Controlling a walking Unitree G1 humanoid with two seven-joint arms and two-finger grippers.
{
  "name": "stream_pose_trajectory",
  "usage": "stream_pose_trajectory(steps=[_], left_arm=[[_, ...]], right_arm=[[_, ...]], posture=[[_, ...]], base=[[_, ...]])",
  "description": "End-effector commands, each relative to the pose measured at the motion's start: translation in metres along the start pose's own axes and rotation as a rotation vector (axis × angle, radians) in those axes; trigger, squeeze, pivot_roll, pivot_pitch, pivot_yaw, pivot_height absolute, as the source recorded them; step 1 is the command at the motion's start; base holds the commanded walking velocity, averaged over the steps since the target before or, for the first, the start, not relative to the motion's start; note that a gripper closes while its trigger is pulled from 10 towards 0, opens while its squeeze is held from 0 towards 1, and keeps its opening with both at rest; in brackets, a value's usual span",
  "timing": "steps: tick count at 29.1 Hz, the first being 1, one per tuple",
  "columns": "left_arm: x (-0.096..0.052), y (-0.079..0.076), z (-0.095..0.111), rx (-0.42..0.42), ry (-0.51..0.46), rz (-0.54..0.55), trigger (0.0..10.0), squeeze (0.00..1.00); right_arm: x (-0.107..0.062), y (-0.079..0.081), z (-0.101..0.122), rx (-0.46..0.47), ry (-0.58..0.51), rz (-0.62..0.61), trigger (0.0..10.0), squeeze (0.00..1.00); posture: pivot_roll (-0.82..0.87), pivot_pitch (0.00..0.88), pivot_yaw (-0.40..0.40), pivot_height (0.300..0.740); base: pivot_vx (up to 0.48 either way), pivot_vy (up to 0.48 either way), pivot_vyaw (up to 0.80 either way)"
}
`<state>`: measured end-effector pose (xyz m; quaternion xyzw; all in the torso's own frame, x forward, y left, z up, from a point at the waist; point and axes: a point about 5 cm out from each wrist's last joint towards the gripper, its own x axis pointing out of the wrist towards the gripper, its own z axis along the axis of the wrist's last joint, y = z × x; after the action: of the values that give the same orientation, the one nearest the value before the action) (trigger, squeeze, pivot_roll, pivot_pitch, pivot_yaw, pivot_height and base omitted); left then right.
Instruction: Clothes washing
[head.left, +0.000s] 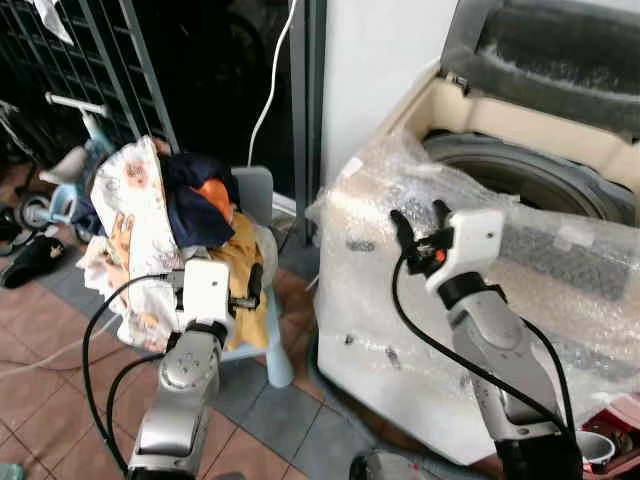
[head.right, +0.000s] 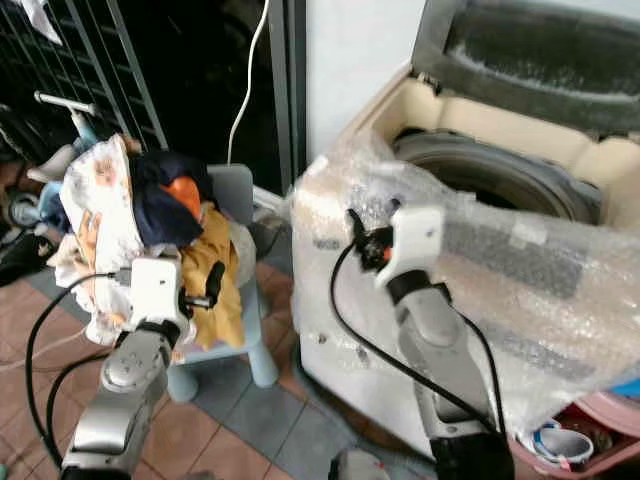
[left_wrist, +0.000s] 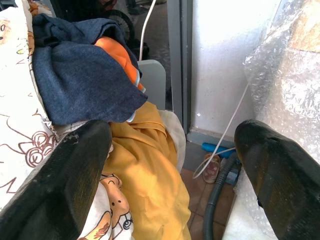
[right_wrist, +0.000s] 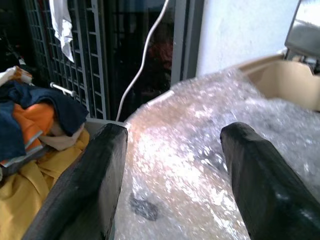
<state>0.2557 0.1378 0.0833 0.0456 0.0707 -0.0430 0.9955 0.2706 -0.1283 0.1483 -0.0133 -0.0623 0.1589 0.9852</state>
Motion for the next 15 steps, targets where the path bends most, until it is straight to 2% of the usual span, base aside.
stream_pose_trajectory(steps=[1, 4, 6, 15], left_arm=[[0.001, -0.002, 0.007, 0.016, -0.027, -0.012, 10.0, 0.00], [0.002, -0.002, 0.008, 0.010, -0.030, -0.006, 10.0, 0.00], [0.002, 0.000, 0.008, 0.000, -0.031, 0.008, 10.0, 0.00], [0.004, -0.002, 0.010, 0.017, -0.048, -0.005, 10.0, 0.00]], right_arm=[[0.000, 0.009, 0.011, -0.019, -0.054, 0.059, 10.0, 1.00], [-0.001, 0.010, 0.013, -0.019, -0.054, 0.065, 10.0, 1.00], [-0.002, 0.006, 0.011, -0.071, -0.047, 0.069, 10.0, 1.00], [0.001, 0.003, 0.000, -0.061, -0.009, 0.070, 10.0, 1.00]], posture=[[-0.02, 0.000, 0.018, 0.740], [-0.02, 0.000, 0.018, 0.740], [-0.02, 0.000, 0.015, 0.740], [-0.01, 0.000, 0.012, 0.740]], base=[[0.000, 0.000, 0.00], [0.000, 0.000, 0.00], [0.000, 0.000, 0.80], [0.000, 0.000, 0.80]])
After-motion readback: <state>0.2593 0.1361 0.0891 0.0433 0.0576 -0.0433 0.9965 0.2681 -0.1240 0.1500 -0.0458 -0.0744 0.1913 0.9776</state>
